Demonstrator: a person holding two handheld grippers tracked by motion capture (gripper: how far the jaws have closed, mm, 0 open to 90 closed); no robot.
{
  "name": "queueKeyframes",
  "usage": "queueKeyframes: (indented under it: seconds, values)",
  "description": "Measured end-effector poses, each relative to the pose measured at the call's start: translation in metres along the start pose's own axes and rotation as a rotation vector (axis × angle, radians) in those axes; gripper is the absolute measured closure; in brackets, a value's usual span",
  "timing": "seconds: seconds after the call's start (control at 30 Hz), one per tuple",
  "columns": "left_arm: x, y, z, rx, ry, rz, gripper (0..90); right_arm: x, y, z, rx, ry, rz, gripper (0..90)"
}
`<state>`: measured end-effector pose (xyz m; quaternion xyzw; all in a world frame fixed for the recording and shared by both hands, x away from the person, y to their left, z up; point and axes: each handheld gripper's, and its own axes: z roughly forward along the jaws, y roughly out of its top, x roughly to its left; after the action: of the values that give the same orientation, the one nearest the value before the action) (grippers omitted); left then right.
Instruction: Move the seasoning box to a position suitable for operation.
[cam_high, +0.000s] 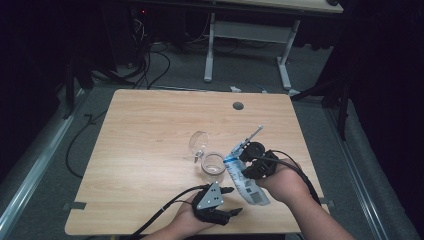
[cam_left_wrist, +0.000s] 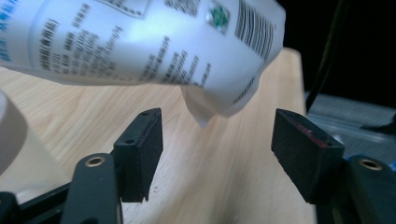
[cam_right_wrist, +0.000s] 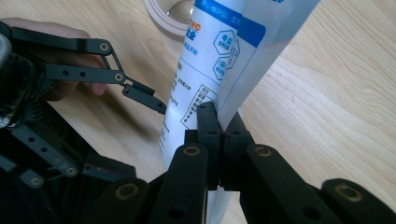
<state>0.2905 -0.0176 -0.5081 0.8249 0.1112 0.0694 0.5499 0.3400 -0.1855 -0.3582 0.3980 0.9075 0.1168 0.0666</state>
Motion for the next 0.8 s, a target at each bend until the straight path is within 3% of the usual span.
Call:
queueKeyframes:
  seconds: [0.23, 0.53, 0.63, 0.8]
  values:
    - [0.002, -0.004, 0.005, 0.018, -0.003, -0.033, 31.0, 0.007, 0.006, 0.000, 0.003, 0.003, -0.025, 89.5]
    - [-0.001, -0.006, 0.011, 0.025, 0.008, -0.032, 30.0, 0.017, 0.010, -0.002, -0.002, 0.019, -0.025, 89.6]
    - [0.000, -0.006, 0.012, 0.029, 0.005, -0.036, 32.4, 0.017, 0.011, -0.001, -0.002, 0.024, -0.022, 89.6]
    - [-0.002, -0.007, 0.013, 0.043, 0.003, -0.031, 43.8, 0.016, 0.011, 0.001, -0.001, 0.023, -0.012, 89.5]
